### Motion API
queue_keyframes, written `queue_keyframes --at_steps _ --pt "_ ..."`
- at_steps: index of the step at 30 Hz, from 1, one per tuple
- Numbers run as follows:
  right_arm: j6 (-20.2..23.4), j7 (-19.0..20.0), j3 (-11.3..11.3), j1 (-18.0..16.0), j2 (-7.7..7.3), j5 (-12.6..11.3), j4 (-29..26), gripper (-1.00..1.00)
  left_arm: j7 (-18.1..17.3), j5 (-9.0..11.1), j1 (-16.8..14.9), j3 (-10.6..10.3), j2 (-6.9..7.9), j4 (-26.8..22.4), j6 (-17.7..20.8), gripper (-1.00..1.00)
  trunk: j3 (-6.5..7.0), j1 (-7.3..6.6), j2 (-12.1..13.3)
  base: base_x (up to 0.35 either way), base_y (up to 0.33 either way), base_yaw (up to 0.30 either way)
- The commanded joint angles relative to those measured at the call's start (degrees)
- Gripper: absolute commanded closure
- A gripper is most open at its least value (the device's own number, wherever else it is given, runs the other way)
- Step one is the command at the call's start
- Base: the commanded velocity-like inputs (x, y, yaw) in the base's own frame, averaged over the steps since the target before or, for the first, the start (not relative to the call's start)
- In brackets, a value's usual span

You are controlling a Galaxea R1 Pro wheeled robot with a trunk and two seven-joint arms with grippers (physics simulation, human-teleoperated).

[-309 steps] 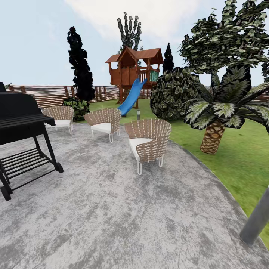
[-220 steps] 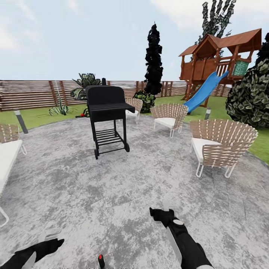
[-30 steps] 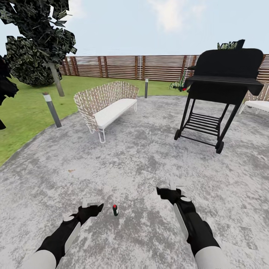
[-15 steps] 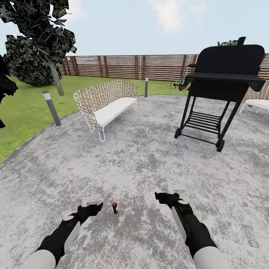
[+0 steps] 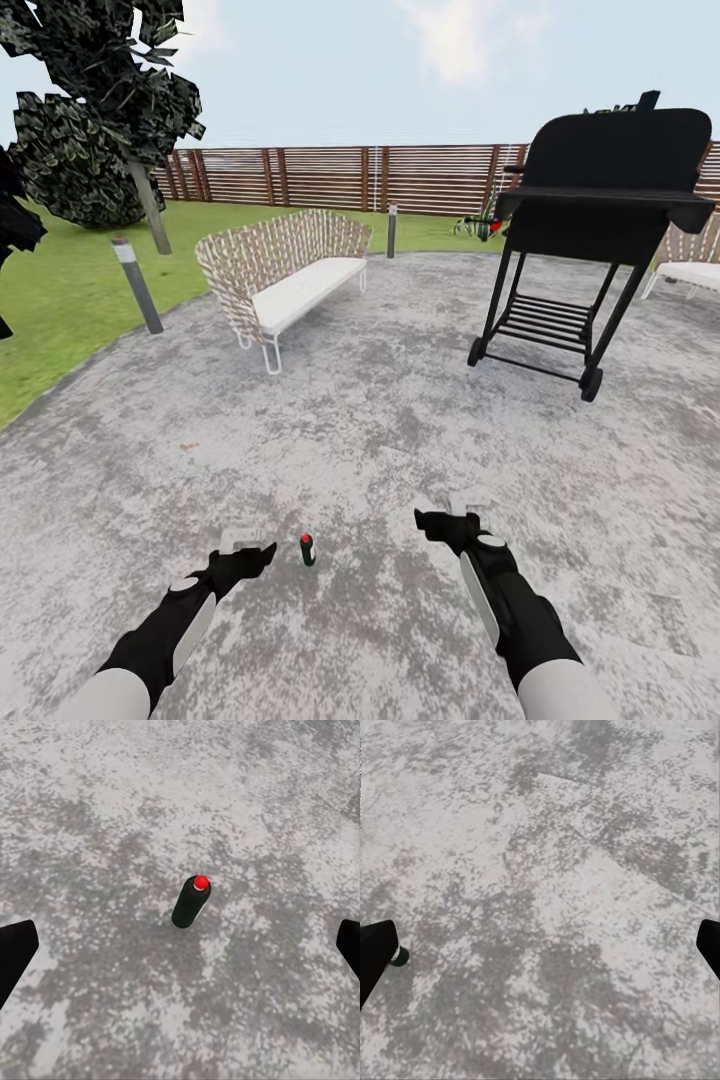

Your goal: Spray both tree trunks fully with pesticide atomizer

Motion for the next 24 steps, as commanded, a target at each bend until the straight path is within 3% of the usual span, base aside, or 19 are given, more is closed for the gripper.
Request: queue_keyframes --at_steps 1,24 --pt "-0.1 0.0 0.0 0.0 0.02 0.0 -0.1 -1.00 0.0 0.6 0.0 -0.2 0.06 -0.1 0.3 -1.00 -0.23 0.22 -0.4 0.000 0.000 0.000" --pt "-1.1 -0.3 0.1 0.0 0.03 0.1 -0.3 -1.00 0.0 0.6 0.0 -0.2 0.01 0.0 0.3 -1.00 -4.36 5.27 -9.7 0.000 0.000 0.000"
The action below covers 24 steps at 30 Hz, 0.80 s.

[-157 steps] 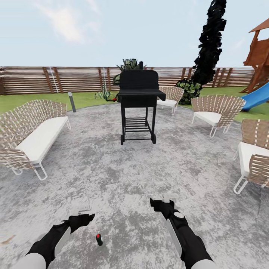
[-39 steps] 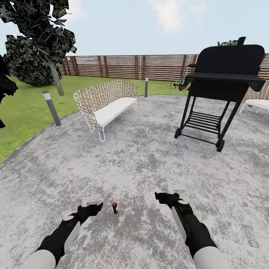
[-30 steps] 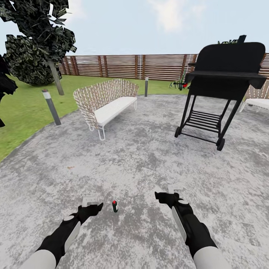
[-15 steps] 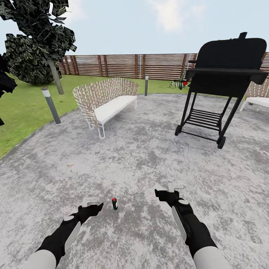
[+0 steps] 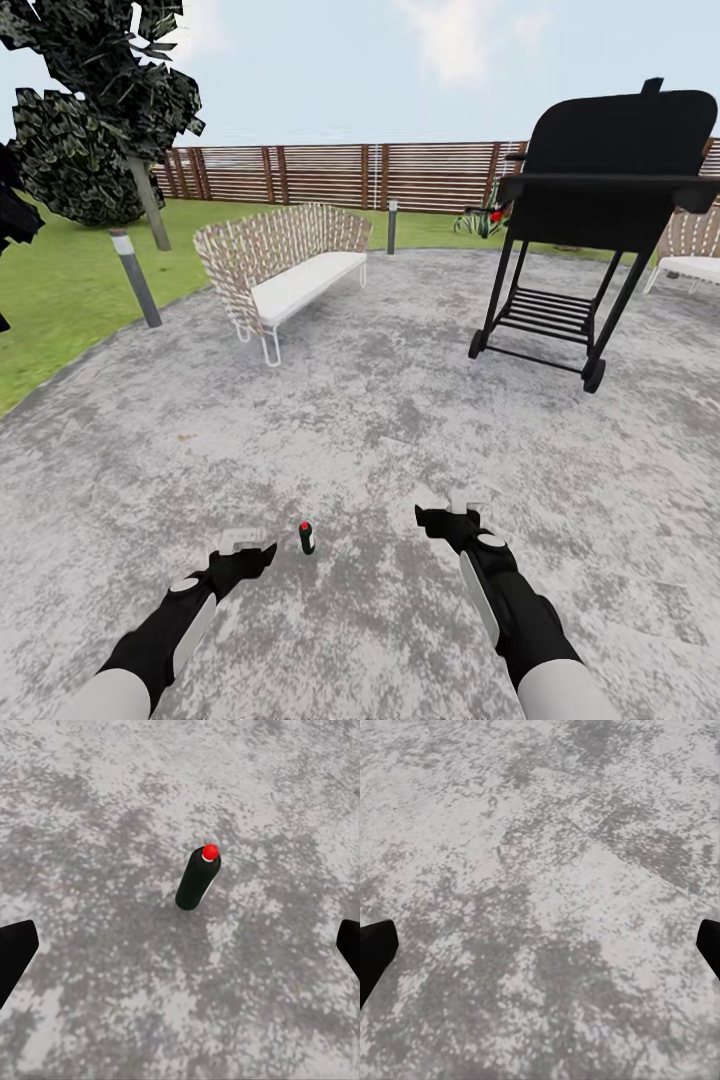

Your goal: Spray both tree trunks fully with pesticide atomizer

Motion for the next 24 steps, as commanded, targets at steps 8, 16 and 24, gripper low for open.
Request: queue_keyframes --at_steps 8,16,24 --pt "0.3 0.0 0.0 0.0 0.01 0.0 -0.1 -1.00 0.0 0.6 0.0 -0.2 0.05 -0.1 0.3 -1.00 -1.49 1.75 -3.2 0.000 0.000 0.000" --pt "0.4 -0.1 0.0 0.0 0.01 0.0 -0.1 -1.00 0.0 0.6 0.0 -0.2 -0.01 0.0 0.3 -1.00 -2.93 3.51 -6.5 0.000 0.000 0.000" --pt "0.4 0.0 0.0 0.0 0.04 0.0 0.0 -1.00 0.0 0.6 0.0 -0.2 -0.06 0.2 0.3 -1.00 -4.53 4.49 -8.1 0.000 0.000 0.000"
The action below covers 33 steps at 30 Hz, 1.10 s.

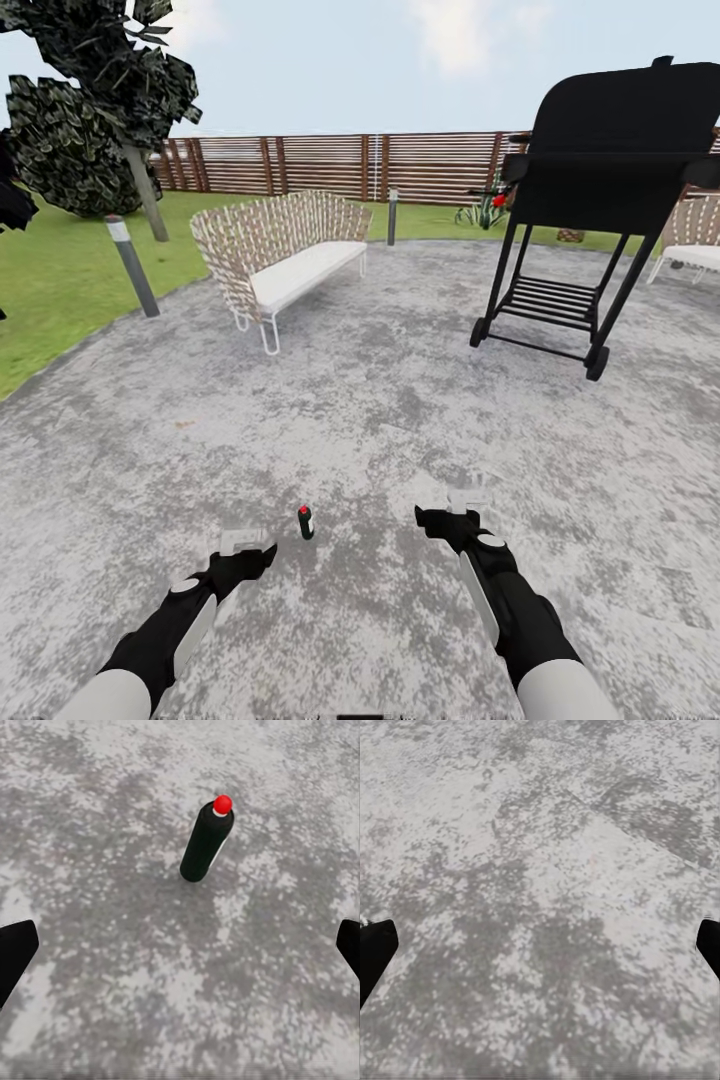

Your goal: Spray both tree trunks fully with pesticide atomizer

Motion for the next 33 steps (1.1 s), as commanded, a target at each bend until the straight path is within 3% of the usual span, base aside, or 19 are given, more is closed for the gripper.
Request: queue_keyframes --at_steps 1,8,11,17,20,24,29,30,33 --pt "0.3 0.0 0.0 0.0 0.02 0.0 -0.1 -1.00 0.0 0.6 0.0 -0.2 0.06 -0.1 0.3 -1.00 -0.28 0.01 0.0 0.000 0.000 0.000" --pt "0.6 0.0 1.0 -0.1 0.11 0.4 -0.1 -1.00 0.2 0.6 -0.4 0.0 0.04 0.0 0.7 -1.00 -1.83 0.19 -0.1 0.000 0.000 0.000" --pt "0.7 -0.1 2.0 -1.3 0.05 1.2 -2.8 -1.00 0.3 0.6 -1.4 0.0 -0.07 -0.6 1.4 -1.00 -2.49 0.27 -0.2 0.000 0.000 0.000" --pt "3.6 -0.2 2.5 -9.5 0.02 3.5 -8.1 -1.00 1.1 0.6 -9.2 0.0 -0.16 -0.2 8.1 -1.00 -3.82 0.42 -0.3 0.000 0.000 0.000" --pt "7.3 -0.2 2.5 -14.0 0.05 3.6 -8.4 -1.00 2.0 0.6 -12.4 0.0 -0.31 -0.1 10.0 -1.00 -4.49 0.50 -0.3 0.000 0.000 0.000" --pt "9.9 -0.1 2.4 -17.3 0.09 3.3 -7.9 -1.00 2.7 0.7 -15.1 -0.1 -0.56 -0.6 10.8 -1.00 -4.71 0.53 -0.3 0.000 0.000 0.000" --pt "9.9 0.4 2.4 -17.7 -0.09 0.9 -2.0 -1.00 2.8 0.8 -14.7 0.2 -0.57 0.0 7.4 -1.00 -4.71 0.53 -0.3 0.035 0.000 0.000" --pt "6.7 0.9 2.5 -17.6 -0.39 -0.1 1.1 -1.00 2.8 0.9 -13.2 0.2 -0.61 4.1 1.4 -1.00 -4.71 0.53 -0.3 0.305 0.000 0.000" --pt "1.7 4.5 2.6 -17.0 -0.51 -0.1 3.5 -1.00 2.8 0.9 -12.9 0.2 -0.74 9.3 -2.5 -1.00 -4.71 0.53 -0.3 0.324 0.000 0.000"
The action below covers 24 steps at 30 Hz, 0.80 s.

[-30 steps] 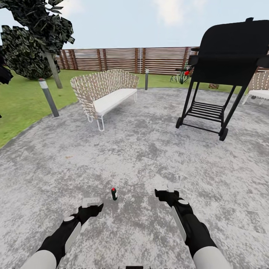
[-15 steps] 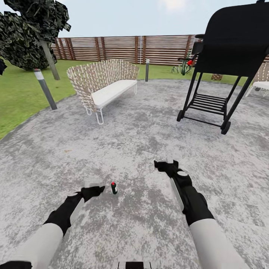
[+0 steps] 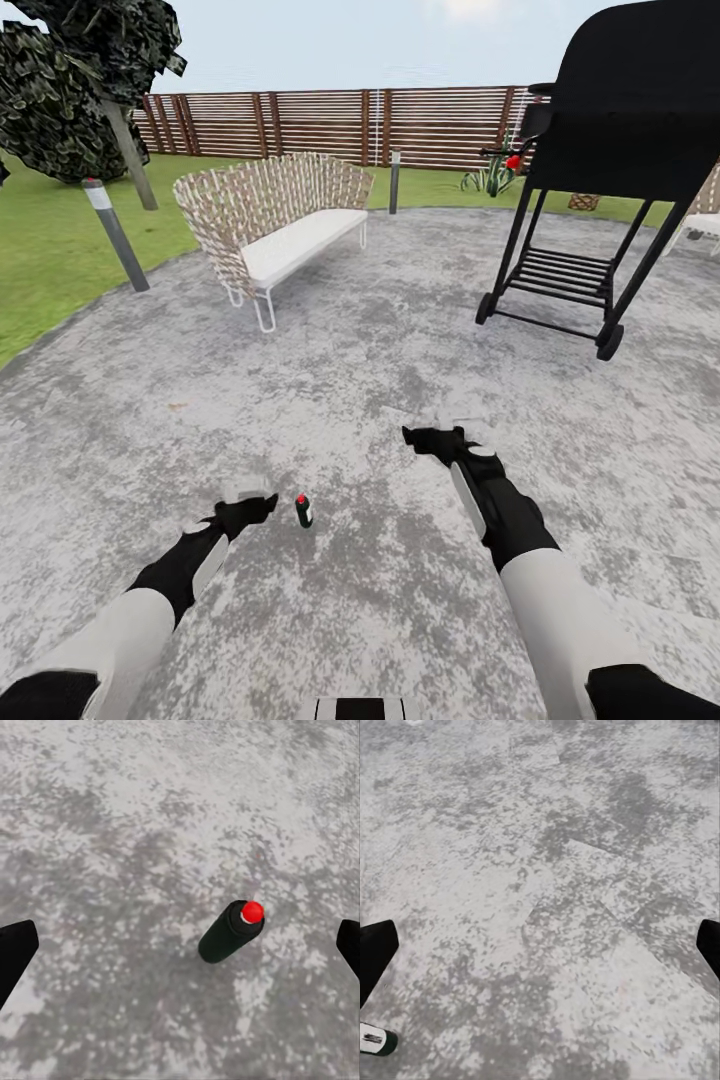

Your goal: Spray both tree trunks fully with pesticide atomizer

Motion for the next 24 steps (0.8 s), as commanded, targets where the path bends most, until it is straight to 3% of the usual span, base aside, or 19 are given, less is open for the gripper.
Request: queue_keyframes --at_steps 1,6,11,17,24 --pt "-2.1 4.4 -0.1 0.2 -0.32 0.1 1.4 -1.00 0.0 0.6 0.0 -0.3 -0.12 1.6 -1.4 -1.00 -0.04 0.02 0.0 0.335 0.000 0.000" --pt "-5.5 15.0 -0.2 0.5 -3.20 0.3 3.4 -1.00 0.0 0.6 0.1 -0.2 -1.13 5.0 -3.6 -1.00 -0.04 0.02 0.0 0.337 -0.007 0.000" --pt "-5.6 15.3 -0.5 0.5 -3.88 0.3 3.3 -1.00 0.0 0.6 0.2 -0.2 -1.48 5.7 -3.7 -1.00 -0.04 0.02 0.0 0.300 -0.122 0.000" --pt "-5.6 15.4 -2.5 0.5 -5.25 0.2 3.1 -1.00 0.0 0.5 0.2 -0.2 -1.55 6.0 -3.7 -1.00 -0.04 0.02 0.0 0.268 -0.153 0.000" --pt "-5.5 15.4 -2.7 0.5 -5.59 0.3 1.4 -1.00 -0.1 0.6 0.3 -0.3 -1.65 6.1 -3.7 -1.00 -0.04 0.02 0.0 0.060 -0.032 0.000"
